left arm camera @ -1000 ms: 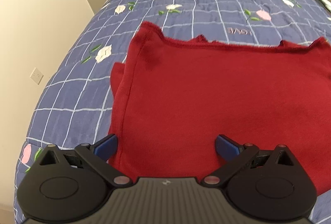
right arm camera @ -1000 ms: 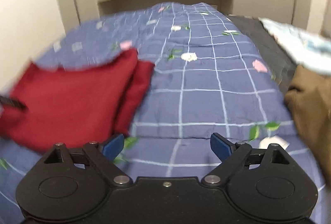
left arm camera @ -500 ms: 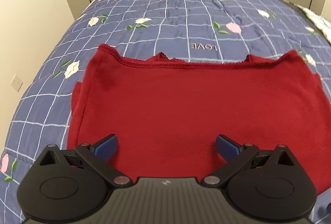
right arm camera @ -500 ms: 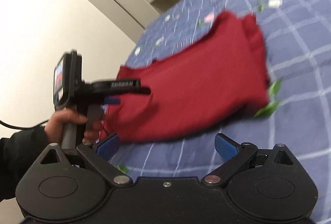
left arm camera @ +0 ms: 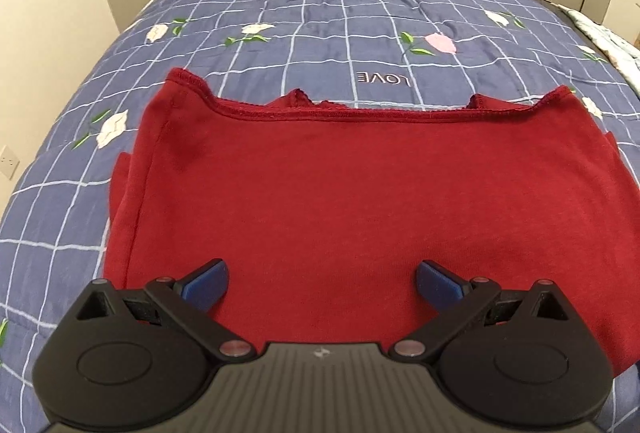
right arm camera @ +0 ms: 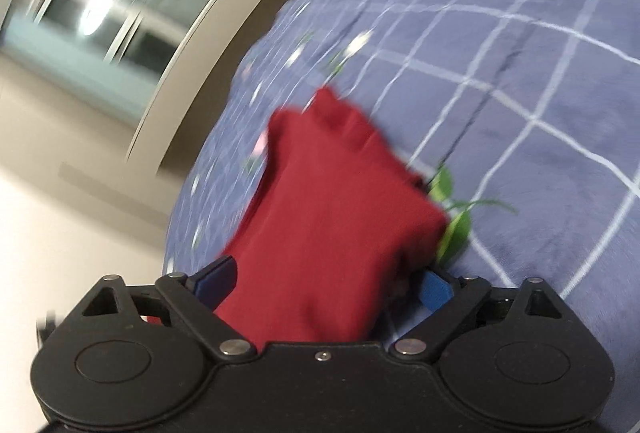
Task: Fold small clothes
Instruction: 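Grasp the folded sweater's corner with the right gripper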
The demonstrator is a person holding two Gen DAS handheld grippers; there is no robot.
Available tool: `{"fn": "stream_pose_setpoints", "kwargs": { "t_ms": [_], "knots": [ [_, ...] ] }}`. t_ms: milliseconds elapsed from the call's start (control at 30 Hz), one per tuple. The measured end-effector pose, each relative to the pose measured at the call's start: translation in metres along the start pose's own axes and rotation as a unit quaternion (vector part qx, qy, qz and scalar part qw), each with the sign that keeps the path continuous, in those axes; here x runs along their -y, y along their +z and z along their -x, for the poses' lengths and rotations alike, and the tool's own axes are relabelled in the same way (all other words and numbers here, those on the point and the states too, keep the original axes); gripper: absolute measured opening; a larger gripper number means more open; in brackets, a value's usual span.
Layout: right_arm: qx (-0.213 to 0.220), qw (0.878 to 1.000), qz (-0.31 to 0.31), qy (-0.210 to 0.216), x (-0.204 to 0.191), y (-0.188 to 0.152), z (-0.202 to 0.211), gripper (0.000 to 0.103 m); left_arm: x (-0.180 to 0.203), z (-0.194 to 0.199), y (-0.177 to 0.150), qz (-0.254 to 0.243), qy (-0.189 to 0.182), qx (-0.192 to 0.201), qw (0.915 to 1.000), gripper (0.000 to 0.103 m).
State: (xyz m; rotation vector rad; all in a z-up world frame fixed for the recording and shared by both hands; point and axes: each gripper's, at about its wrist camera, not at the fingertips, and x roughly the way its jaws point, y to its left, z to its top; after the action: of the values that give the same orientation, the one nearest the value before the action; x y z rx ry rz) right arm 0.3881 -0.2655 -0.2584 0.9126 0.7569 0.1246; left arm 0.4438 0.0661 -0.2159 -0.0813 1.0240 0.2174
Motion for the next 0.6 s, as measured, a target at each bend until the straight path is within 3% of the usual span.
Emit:
{"fn": "stream_pose_setpoints", "kwargs": {
  "t_ms": [167, 267, 433, 600],
  "knots": [
    [0.059, 0.997, -0.033, -0.037, 0.008, -0.002, 0.0, 0.082, -0.003, -0.005, 0.003, 0.001, -0.014, 0.004, 0.9999, 0.103],
    [0.069, 0.996, -0.013, -0.051, 0.005, -0.009, -0.003, 0.078, -0.003, -0.01, 0.001, 0.0, -0.014, 0.009, 0.9999, 0.103],
    [0.079, 0.993, 0.032, -0.084, -0.004, -0.017, -0.009, 0.061, -0.002, -0.013, -0.006, -0.011, -0.013, 0.02, 0.9997, 0.103],
    [0.085, 0.99, 0.047, -0.099, -0.006, -0.019, -0.013, 0.056, -0.006, -0.014, -0.008, -0.011, -0.025, 0.026, 0.9993, 0.103]
  ]
}}
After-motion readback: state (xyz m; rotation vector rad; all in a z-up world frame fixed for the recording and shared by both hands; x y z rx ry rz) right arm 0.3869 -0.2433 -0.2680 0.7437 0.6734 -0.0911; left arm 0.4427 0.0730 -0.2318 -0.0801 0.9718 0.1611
